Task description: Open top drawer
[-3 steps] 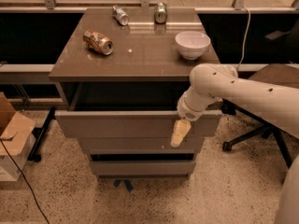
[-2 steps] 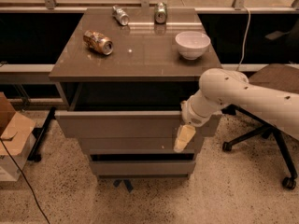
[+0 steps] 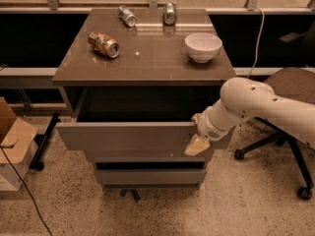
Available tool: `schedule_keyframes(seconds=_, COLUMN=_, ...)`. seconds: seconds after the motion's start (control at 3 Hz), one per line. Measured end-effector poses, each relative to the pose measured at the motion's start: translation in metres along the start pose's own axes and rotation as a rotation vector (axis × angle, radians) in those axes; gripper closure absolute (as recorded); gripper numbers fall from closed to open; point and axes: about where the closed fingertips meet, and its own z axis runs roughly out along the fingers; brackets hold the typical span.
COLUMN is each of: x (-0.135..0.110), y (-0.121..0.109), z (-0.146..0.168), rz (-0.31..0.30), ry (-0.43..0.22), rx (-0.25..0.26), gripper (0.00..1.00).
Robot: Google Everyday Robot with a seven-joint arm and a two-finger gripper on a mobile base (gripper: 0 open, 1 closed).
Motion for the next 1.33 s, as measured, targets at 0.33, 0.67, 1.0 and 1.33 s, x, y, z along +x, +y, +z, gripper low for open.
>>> schedule_keyframes(seconds=0.33, x=-0.0029, y=-0.0005, z=-0.0063, rz=0.0, ry=0.0, rx=0.0, gripper=0.72)
schedule_keyframes(seconds=0.67, x=-0.0045, y=-0.0007, z=-0.01, rz=0.0, ry=0.0, rx=0.0, gripper=0.96)
schedule_keyframes(seconds=1.0, x=-0.0051, y=-0.0008, z=-0.0112, rz=0.0, ry=0.0, rx=0.0, gripper=0.92)
schedule_keyframes(seconds=1.33, x=-0.0056, y=-0.0009, z=-0.0122, rz=0.0, ry=0.0, rx=0.0, gripper=0.69)
